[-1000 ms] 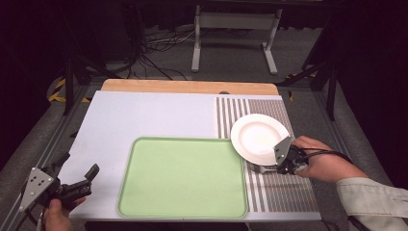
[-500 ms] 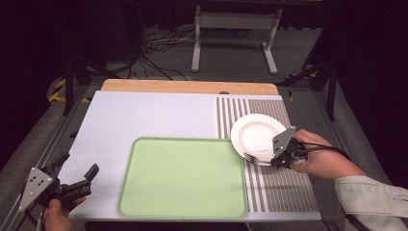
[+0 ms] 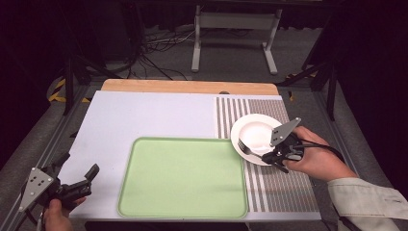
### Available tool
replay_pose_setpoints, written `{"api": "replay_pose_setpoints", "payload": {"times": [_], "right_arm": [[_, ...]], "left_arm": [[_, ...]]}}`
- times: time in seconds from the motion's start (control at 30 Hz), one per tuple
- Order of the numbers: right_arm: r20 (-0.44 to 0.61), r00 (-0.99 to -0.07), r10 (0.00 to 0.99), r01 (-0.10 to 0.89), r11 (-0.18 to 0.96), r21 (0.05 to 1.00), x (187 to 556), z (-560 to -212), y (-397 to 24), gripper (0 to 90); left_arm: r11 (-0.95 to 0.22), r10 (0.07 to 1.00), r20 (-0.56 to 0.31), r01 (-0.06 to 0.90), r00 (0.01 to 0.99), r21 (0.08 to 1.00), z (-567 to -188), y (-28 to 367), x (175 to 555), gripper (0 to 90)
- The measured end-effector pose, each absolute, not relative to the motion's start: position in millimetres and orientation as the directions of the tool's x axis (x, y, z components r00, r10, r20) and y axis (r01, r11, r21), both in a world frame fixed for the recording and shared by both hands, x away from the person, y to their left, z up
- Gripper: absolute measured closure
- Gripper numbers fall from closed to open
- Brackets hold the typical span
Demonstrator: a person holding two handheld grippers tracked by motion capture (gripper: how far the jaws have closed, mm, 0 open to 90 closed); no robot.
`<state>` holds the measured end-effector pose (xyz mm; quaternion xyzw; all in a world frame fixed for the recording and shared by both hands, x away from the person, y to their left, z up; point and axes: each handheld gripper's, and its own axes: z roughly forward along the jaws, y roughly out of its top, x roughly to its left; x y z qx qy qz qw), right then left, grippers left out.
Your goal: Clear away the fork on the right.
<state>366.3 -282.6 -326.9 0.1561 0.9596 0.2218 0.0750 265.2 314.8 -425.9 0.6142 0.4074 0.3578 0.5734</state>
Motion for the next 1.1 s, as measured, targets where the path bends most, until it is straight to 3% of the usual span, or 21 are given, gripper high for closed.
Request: {"api": "replay_pose_setpoints", "payload": {"times": [0.23, 0.6, 1.1], "right_arm": [[-0.051, -0.906, 0.420, 0.339, 0.792, 0.507, 364.3, -325.4, -274.7, 84.9], [0.069, -0.819, 0.570, 0.489, 0.630, 0.604, 360.9, -327.4, -255.1, 84.8], [0.145, -0.723, 0.675, 0.617, 0.538, 0.574, 361.8, -331.6, -223.1, 84.8]], "left_arm": [[-0.004, 0.913, -0.032, 0.087, 0.407, 0.996, -425.8, 315.7, 264.9, 0.3], [-0.004, 0.914, -0.031, 0.086, 0.405, 0.996, -424.9, 315.9, 264.4, 0.3], [-0.007, 0.914, -0.026, 0.081, 0.404, 0.997, -424.2, 317.1, 264.4, 0.3]]}}
